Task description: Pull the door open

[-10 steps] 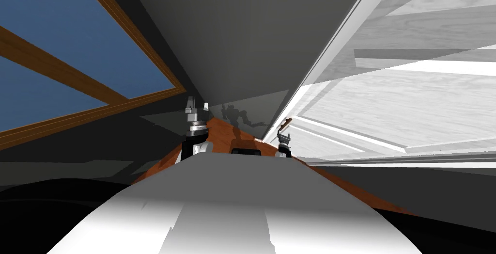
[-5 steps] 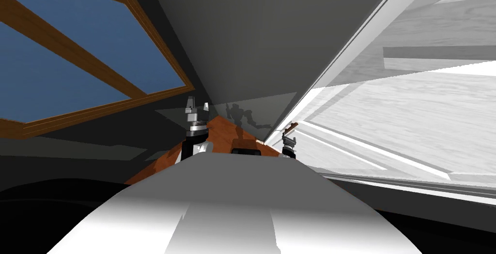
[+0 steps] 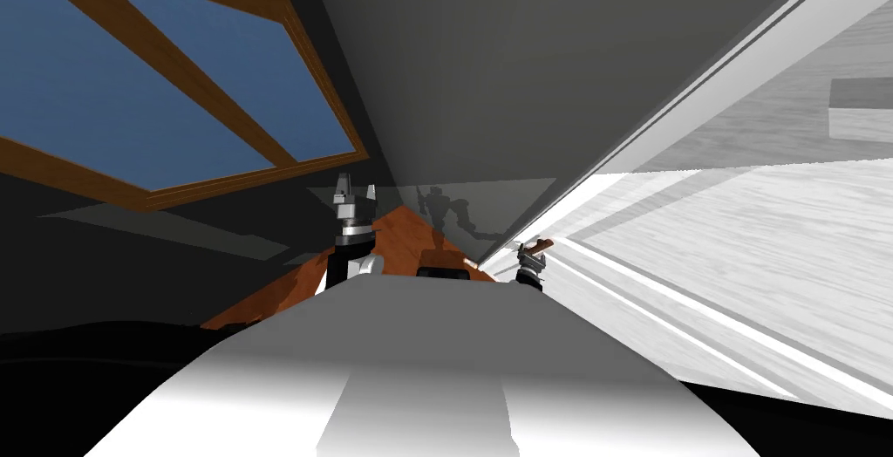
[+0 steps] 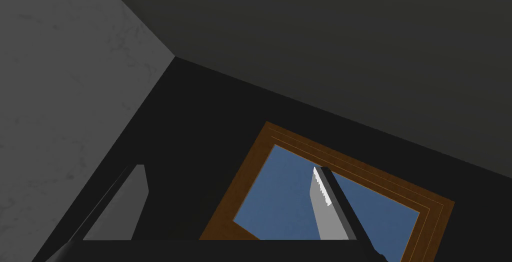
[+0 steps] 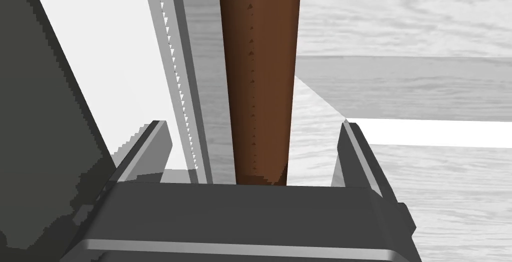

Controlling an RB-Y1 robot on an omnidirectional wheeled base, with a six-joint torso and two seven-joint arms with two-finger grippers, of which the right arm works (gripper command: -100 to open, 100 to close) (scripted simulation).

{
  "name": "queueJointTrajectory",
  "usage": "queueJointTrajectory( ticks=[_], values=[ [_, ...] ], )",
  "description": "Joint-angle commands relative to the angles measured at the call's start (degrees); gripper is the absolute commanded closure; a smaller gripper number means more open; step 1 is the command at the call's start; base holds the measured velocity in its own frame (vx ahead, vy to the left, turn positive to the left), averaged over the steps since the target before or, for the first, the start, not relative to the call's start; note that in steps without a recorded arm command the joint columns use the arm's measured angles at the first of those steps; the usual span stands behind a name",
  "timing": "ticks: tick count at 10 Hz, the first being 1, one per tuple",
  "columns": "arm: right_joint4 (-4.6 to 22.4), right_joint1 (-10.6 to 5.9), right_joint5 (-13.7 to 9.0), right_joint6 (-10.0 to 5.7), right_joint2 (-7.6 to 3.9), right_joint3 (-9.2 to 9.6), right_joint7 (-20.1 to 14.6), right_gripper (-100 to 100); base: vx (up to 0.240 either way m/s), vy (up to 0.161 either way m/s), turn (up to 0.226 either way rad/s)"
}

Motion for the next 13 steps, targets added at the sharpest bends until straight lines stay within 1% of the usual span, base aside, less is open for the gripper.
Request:
queueJointTrajectory(
  ticks=[1, 2, 7, 8, 9, 11, 13],
  values=[
    [0.0, 0.00, 0.0, 0.00, 0.00, 0.00, 0.0, -100, 0.029, -0.045, 0.021],
    [0.0, 0.00, 0.0, 0.00, 0.00, 0.00, 0.0, 100, -0.021, 0.031, -0.004],
    [0.0, 0.00, 0.0, 0.00, 0.00, 0.00, 0.0, 100, -0.005, 0.004, -0.008],
    [-0.2, 0.18, 0.2, -0.10, -0.12, 0.40, -0.3, 100, -0.097, 0.044, 0.020],
    [-0.3, 0.23, 0.3, -0.10, -0.17, 0.58, -0.3, 100, -0.172, 0.041, 0.024],
    [-0.7, 0.48, 0.9, -0.15, -0.41, 1.56, -0.8, 100, -0.215, 0.059, 0.038],
    [-1.6, 0.94, 2.0, -0.23, -0.88, 3.42, -1.8, 100, -0.237, 0.035, 0.070]
  ],
)
